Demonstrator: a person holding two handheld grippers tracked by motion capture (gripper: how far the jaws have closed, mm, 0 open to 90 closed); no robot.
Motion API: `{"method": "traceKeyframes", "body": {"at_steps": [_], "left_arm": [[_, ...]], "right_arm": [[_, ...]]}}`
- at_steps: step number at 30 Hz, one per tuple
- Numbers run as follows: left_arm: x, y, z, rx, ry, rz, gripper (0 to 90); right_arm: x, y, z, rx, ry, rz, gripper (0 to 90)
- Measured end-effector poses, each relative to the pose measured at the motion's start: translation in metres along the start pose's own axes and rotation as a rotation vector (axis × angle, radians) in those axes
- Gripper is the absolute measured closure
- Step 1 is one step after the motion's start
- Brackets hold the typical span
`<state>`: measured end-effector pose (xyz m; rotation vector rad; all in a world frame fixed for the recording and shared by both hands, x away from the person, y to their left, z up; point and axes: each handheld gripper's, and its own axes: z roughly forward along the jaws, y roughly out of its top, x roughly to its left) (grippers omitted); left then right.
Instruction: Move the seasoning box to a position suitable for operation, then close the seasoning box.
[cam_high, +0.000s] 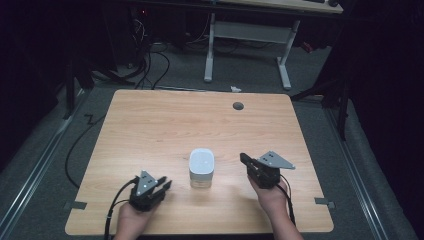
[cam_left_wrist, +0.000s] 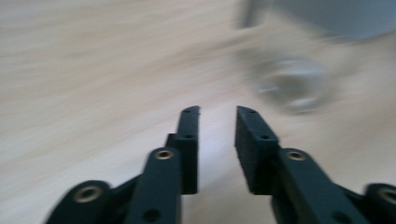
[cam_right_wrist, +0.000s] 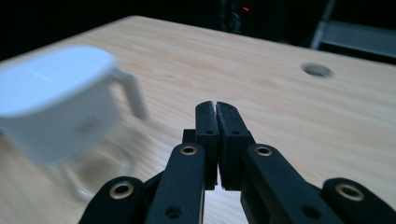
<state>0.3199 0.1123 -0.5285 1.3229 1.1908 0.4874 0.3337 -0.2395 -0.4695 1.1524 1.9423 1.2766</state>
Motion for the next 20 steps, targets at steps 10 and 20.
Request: {"method": "traceKeyframes", "body": {"at_steps": [10, 20], "left_arm": [[0.049, 0.016, -0.005, -0.048, 0.166, -0.044, 52.4], [0.038, 0.010, -0.007, -0.034, 0.138, -0.028, 51.6]], "right_arm": [[-0.058, -0.050, -0.033, 0.059, -0.176, 0.091, 80.4], [-0.065, -0.074, -0.059, 0.081, -0.225, 0.136, 72.3]]}}
